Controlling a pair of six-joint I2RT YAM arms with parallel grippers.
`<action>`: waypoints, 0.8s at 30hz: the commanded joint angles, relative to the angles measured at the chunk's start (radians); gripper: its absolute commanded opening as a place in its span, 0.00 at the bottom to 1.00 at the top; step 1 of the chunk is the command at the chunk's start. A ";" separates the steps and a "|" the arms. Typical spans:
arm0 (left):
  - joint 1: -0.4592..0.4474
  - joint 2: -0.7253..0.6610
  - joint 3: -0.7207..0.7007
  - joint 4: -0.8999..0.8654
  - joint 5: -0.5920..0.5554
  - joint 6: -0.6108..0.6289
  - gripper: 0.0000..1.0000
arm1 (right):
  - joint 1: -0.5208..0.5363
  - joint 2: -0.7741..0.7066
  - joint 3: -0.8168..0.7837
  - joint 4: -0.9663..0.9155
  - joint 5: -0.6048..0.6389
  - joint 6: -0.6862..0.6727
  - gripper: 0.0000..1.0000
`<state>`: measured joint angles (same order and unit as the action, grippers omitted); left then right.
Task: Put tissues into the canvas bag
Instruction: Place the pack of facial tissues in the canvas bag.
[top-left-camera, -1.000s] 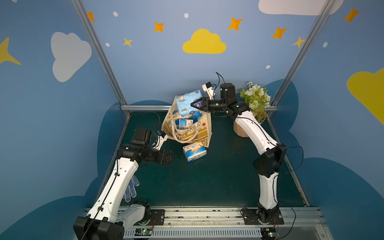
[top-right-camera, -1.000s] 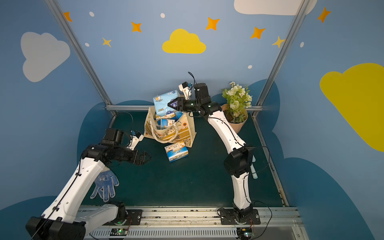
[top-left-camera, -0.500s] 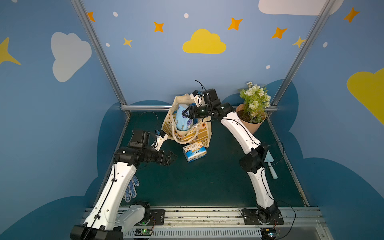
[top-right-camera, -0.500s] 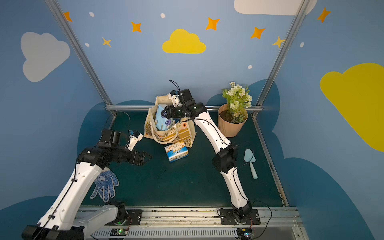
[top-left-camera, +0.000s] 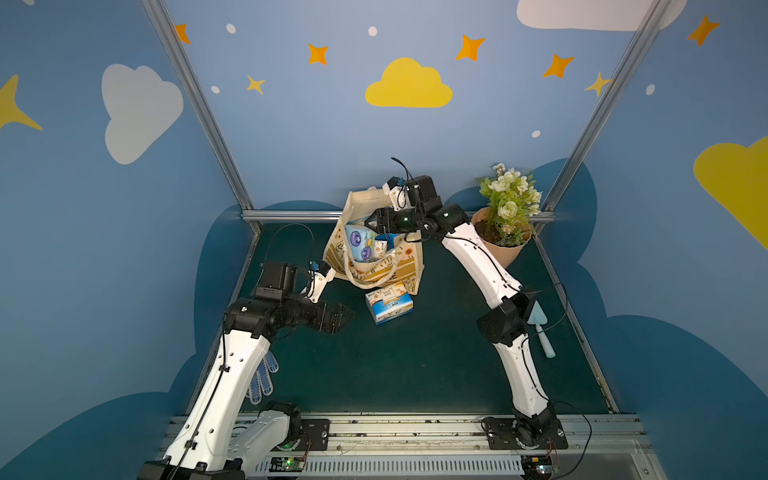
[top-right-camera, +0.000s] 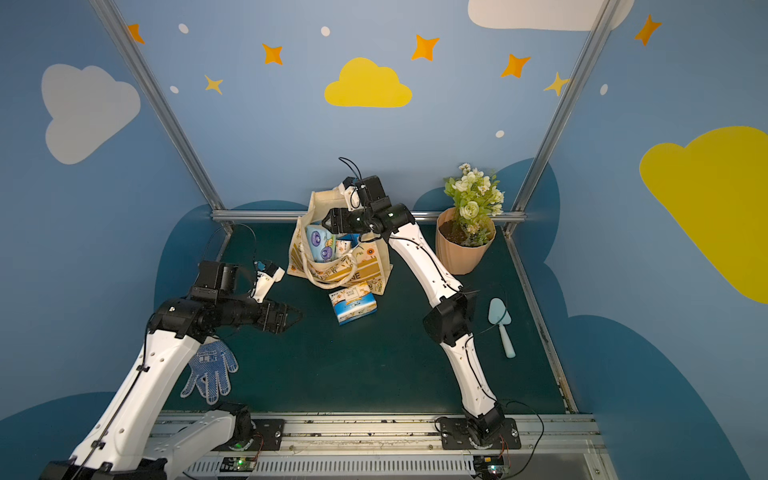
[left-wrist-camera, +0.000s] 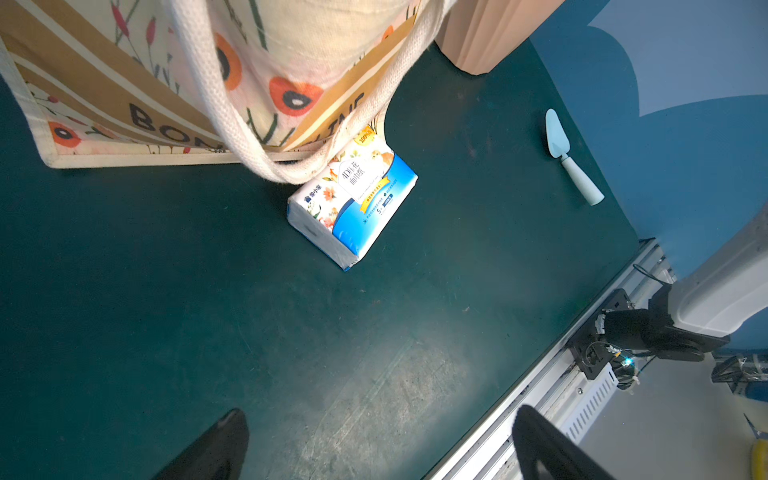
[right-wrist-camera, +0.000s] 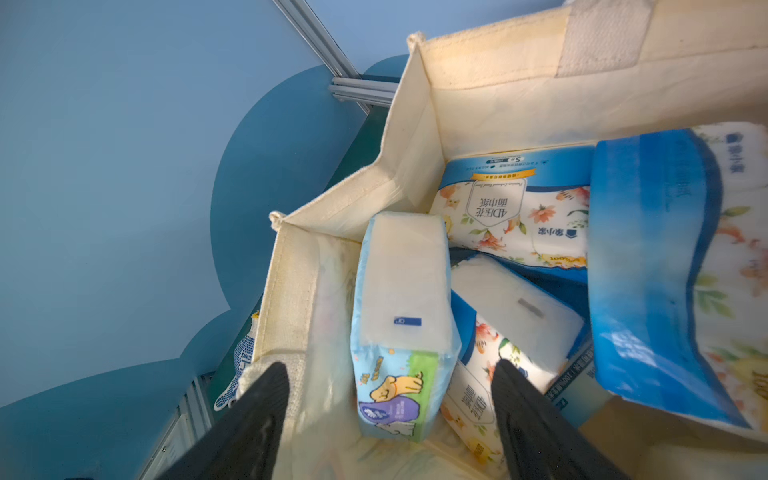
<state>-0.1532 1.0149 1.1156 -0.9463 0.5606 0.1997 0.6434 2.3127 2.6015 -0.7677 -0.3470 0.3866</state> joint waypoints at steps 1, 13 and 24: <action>-0.020 -0.019 -0.007 -0.013 -0.030 0.049 1.00 | -0.005 -0.064 0.025 -0.002 0.056 -0.023 0.79; -0.220 0.009 -0.012 -0.006 -0.276 0.172 1.00 | -0.031 -0.229 0.025 -0.044 0.226 -0.032 0.79; -0.499 0.124 -0.030 0.069 -0.404 0.137 1.00 | -0.115 -0.379 -0.058 -0.146 0.186 0.013 0.80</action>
<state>-0.5961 1.0973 1.0924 -0.9119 0.2287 0.3363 0.5171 1.9541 2.5866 -0.8398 -0.1734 0.3893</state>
